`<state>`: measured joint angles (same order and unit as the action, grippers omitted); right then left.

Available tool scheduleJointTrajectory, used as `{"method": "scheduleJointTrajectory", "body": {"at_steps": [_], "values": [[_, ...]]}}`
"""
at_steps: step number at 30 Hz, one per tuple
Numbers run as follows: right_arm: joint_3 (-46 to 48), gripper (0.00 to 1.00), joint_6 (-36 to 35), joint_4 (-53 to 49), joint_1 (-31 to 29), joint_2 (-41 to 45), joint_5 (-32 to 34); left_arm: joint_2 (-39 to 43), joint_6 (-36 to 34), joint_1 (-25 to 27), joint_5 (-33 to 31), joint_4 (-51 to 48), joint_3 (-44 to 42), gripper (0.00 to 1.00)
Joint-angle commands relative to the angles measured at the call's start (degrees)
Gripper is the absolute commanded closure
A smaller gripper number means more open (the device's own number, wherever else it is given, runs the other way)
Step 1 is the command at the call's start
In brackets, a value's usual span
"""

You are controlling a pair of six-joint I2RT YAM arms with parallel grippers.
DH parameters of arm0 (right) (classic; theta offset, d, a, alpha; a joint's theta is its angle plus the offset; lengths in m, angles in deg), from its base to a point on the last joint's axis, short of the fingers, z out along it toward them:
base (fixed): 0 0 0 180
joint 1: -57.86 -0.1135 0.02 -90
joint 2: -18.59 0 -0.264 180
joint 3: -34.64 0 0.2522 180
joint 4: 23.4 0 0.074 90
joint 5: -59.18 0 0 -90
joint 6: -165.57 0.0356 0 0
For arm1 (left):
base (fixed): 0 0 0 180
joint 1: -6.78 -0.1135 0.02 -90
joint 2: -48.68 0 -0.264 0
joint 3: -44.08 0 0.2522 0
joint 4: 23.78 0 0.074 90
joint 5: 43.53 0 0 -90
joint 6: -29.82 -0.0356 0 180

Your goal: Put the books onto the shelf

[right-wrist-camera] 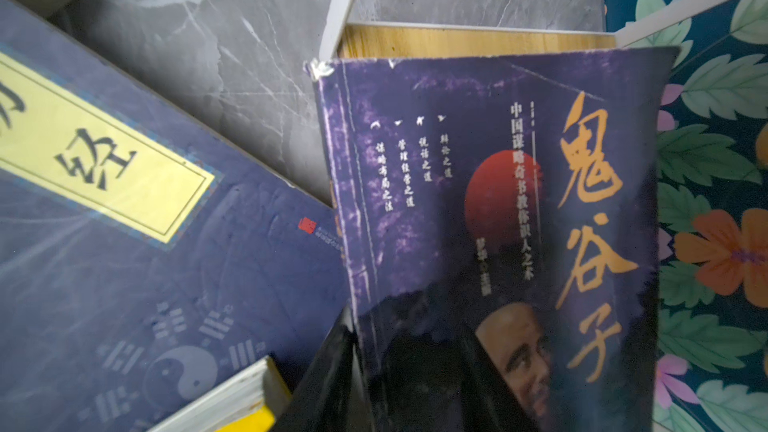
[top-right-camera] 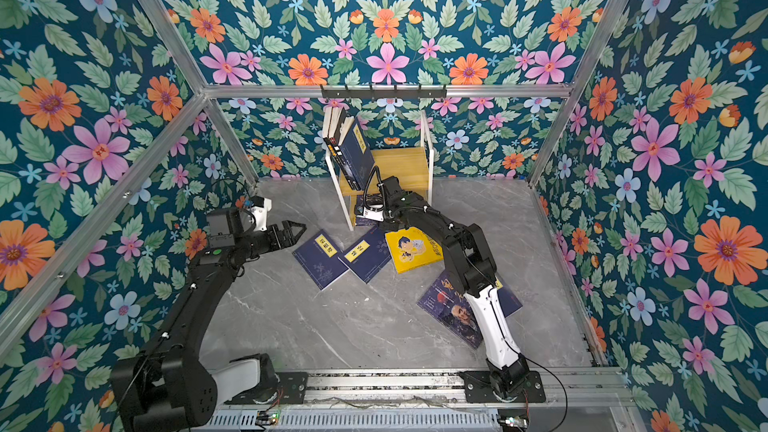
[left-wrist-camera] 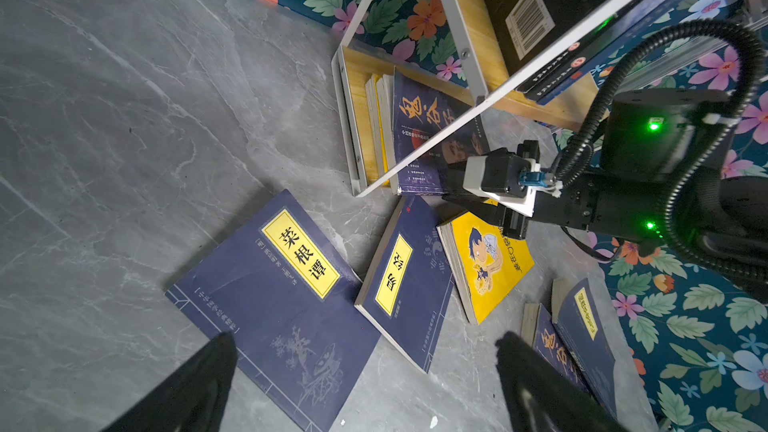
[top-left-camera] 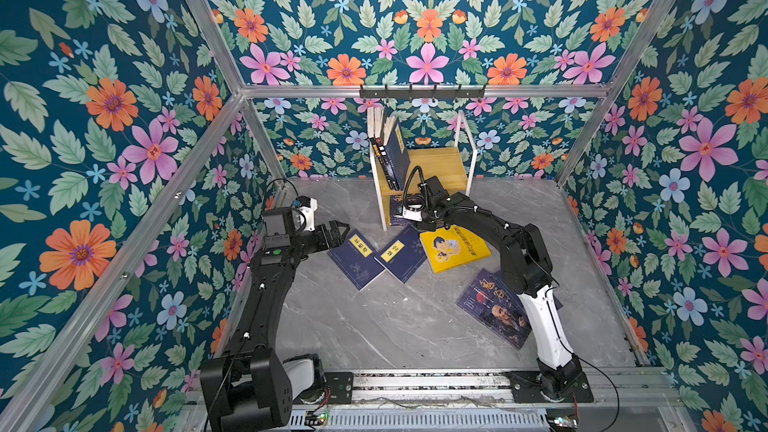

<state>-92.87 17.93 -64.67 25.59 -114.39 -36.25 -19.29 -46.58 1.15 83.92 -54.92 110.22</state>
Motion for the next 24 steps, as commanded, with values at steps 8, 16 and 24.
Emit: {"method": "scheduleJointTrajectory", "body": {"at_steps": [8, 16, 24], "values": [[-0.3, 0.65, 0.7, 1.0, -0.6, -0.7, -0.5, -0.1, 0.2, -0.2, 0.1, 1.0, 0.0, 0.00], [-0.1, 0.68, 0.5, 3.3, -0.9, -0.3, -0.5, 0.2, 0.5, -0.2, 0.3, 1.1, 0.1, 0.00], [1.3, 0.70, 0.1, 5.2, -1.3, 0.8, -0.7, 0.5, 0.6, -0.2, 0.6, 1.2, 0.0, 0.00]]}}
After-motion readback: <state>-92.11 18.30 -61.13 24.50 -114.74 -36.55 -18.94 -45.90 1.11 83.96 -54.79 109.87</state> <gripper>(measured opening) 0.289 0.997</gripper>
